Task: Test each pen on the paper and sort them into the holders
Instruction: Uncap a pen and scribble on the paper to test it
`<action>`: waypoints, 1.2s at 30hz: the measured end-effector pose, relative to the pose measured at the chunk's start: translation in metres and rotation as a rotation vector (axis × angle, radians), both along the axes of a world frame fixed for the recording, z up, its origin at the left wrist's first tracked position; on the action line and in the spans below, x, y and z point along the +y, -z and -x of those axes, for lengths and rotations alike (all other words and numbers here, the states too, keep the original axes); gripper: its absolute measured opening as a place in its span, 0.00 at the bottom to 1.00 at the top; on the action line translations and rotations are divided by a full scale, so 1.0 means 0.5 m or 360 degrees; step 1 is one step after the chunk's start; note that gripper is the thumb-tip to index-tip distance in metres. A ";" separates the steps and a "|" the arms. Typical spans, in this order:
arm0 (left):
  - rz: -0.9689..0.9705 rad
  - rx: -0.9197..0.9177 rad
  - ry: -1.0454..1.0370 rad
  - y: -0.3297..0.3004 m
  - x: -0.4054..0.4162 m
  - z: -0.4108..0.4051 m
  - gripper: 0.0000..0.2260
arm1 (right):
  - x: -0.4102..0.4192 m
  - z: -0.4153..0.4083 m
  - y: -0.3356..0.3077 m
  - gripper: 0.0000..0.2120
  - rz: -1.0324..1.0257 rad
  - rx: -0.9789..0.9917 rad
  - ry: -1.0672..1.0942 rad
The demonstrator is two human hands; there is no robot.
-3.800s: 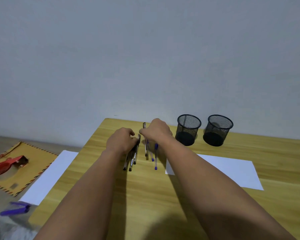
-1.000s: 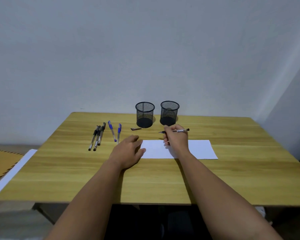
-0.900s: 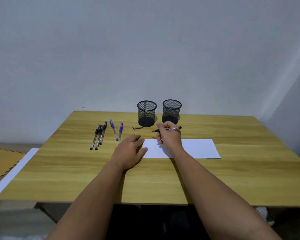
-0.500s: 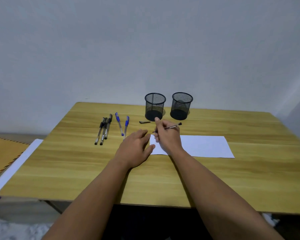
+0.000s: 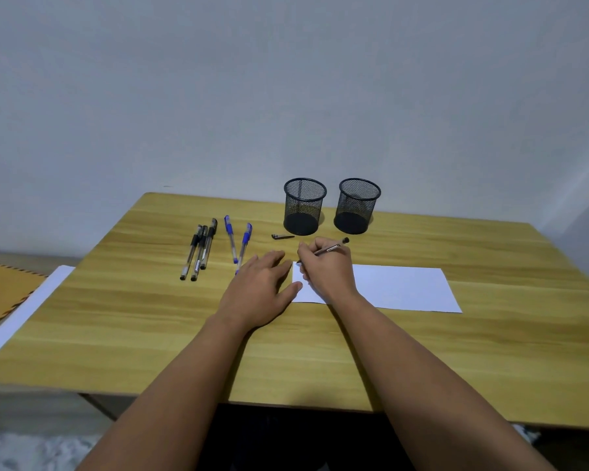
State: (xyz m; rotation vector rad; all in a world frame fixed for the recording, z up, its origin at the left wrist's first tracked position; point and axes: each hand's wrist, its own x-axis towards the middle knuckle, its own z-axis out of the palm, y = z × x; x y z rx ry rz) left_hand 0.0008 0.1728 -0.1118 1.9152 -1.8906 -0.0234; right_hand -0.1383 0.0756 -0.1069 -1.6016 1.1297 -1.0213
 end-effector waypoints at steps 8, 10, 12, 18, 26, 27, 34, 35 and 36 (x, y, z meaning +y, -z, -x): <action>-0.0035 -0.0074 -0.0005 0.007 -0.007 -0.004 0.28 | -0.004 -0.007 0.004 0.17 0.0029 0.0065 0.0000; -0.0046 -0.0080 -0.0012 0.007 -0.007 -0.004 0.28 | -0.001 -0.007 0.002 0.17 0.0045 0.0076 -0.0002; -0.0054 -0.0087 -0.0011 0.008 -0.006 -0.004 0.28 | 0.001 -0.007 0.000 0.19 0.0058 0.0090 0.0000; -0.0056 -0.0101 -0.0011 0.004 -0.003 -0.002 0.27 | 0.004 -0.004 -0.008 0.18 0.0093 0.0096 0.0041; -0.0080 -0.0138 -0.0019 0.001 -0.003 0.000 0.27 | 0.009 -0.005 -0.010 0.19 0.0109 0.0088 0.0075; -0.0076 -0.0139 -0.0020 0.001 -0.003 0.000 0.27 | 0.009 -0.004 -0.010 0.18 0.0108 0.0091 0.0065; -0.0072 -0.0152 -0.0029 0.002 -0.005 0.001 0.28 | 0.006 -0.005 -0.008 0.19 0.0104 0.0106 0.0113; -0.0064 -0.0152 -0.0027 0.002 -0.004 0.001 0.28 | 0.005 -0.005 -0.007 0.20 0.0104 0.0103 0.0108; -0.0060 -0.0149 -0.0024 0.002 -0.003 0.001 0.28 | 0.004 -0.005 -0.006 0.20 0.0103 0.0094 0.0101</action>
